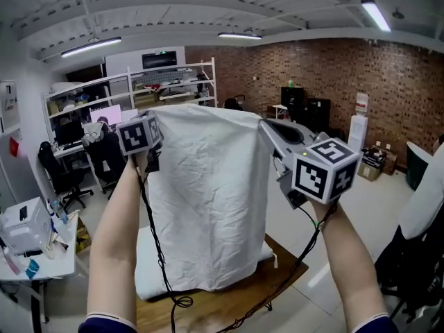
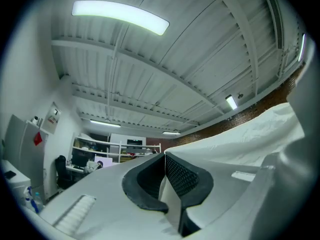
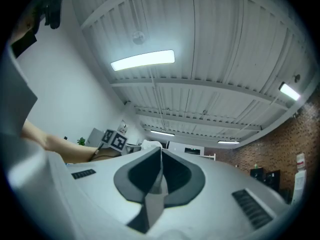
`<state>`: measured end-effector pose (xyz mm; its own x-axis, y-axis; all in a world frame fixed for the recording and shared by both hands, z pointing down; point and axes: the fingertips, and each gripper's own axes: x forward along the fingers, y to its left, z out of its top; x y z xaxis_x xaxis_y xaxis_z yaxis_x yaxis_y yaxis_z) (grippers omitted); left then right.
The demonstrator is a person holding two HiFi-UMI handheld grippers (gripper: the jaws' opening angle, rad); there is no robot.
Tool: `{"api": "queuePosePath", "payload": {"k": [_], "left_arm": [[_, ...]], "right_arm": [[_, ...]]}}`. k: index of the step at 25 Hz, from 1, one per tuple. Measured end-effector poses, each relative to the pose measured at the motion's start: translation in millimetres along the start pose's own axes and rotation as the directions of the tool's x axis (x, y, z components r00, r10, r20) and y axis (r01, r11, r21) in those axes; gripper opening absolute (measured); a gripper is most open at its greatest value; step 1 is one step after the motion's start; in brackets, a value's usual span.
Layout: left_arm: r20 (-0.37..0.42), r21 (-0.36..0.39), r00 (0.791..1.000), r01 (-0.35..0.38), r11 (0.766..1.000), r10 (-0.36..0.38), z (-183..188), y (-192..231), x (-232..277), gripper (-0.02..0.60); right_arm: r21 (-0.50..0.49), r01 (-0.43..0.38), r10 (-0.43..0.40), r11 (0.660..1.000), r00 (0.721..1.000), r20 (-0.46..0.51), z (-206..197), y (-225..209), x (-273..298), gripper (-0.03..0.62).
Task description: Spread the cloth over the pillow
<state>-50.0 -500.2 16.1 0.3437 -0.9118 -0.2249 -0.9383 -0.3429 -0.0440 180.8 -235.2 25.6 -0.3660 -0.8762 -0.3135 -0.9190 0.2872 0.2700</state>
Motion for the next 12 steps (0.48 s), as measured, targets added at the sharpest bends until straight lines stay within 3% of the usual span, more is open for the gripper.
{"api": "queuePosePath", "payload": {"k": [5,12], "left_arm": [[-0.026,-0.068,0.993,0.112,0.991,-0.114,-21.1,-65.0,58.4,0.012],[-0.058,-0.169,0.969,0.226,0.959,-0.239,-39.8,-163.6,120.0,0.012]], "right_arm": [[-0.02,0.032,-0.033,0.999,0.998,-0.053,-0.1,4.8,-17.3,0.02],[-0.051,0.081,-0.086,0.995,0.99,-0.112,-10.3,-7.3,-29.6,0.018]]}}
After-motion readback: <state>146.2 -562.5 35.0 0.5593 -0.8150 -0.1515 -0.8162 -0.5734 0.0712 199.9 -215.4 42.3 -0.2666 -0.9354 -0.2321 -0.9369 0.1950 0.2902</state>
